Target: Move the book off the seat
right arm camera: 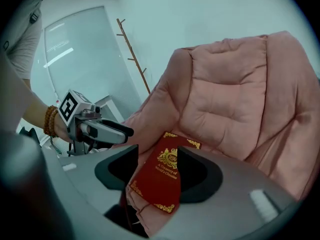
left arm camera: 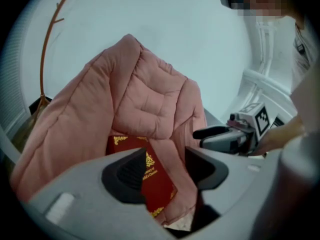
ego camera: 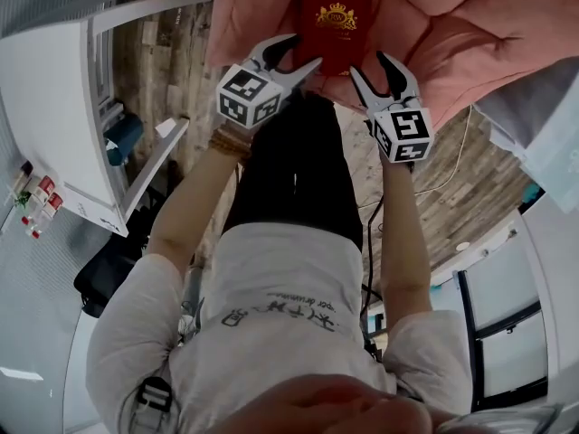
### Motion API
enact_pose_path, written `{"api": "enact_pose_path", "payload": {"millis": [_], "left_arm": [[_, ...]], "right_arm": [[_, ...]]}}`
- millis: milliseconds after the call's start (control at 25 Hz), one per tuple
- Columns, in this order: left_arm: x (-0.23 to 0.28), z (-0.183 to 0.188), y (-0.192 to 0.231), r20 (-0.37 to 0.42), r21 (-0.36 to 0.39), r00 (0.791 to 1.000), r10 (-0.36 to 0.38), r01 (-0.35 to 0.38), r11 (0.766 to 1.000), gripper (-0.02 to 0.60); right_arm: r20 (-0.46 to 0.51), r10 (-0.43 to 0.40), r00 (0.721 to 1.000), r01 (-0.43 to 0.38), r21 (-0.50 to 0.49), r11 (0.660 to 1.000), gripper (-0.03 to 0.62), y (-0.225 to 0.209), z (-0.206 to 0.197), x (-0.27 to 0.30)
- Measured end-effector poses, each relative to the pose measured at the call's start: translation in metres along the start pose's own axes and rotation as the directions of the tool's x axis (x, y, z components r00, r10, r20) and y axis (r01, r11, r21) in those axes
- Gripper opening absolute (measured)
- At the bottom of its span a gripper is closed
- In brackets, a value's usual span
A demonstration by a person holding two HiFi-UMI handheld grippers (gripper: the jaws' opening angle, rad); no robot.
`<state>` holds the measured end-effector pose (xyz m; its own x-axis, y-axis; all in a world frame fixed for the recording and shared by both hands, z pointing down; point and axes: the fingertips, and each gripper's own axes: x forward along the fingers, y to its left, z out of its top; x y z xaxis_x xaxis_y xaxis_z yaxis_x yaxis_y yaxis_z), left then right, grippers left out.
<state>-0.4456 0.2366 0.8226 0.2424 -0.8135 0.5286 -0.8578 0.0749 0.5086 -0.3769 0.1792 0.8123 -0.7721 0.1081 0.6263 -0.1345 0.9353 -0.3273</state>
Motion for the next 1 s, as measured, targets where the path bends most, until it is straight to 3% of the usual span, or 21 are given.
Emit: {"api": "enact_pose_path", "payload": {"millis": [520,1000], "left_arm": [[0.065,-0.093,0.069,-0.113,-0.087,0.992,0.053,-0.063,0.994,0.313],[0.093,-0.135,0.094,-0.181,-0.086,0.980,0.079,-0.096,0.992,0.388]], "right_arm": [[-0.095,-0.020,0.995,0.034,0.151,0.988,0.323,-0.048,-0.113,0.087],[-0.148,0.004,0.989,0.025,0.197,0.980,0.404,-0.071,-0.159,0.132]]}}
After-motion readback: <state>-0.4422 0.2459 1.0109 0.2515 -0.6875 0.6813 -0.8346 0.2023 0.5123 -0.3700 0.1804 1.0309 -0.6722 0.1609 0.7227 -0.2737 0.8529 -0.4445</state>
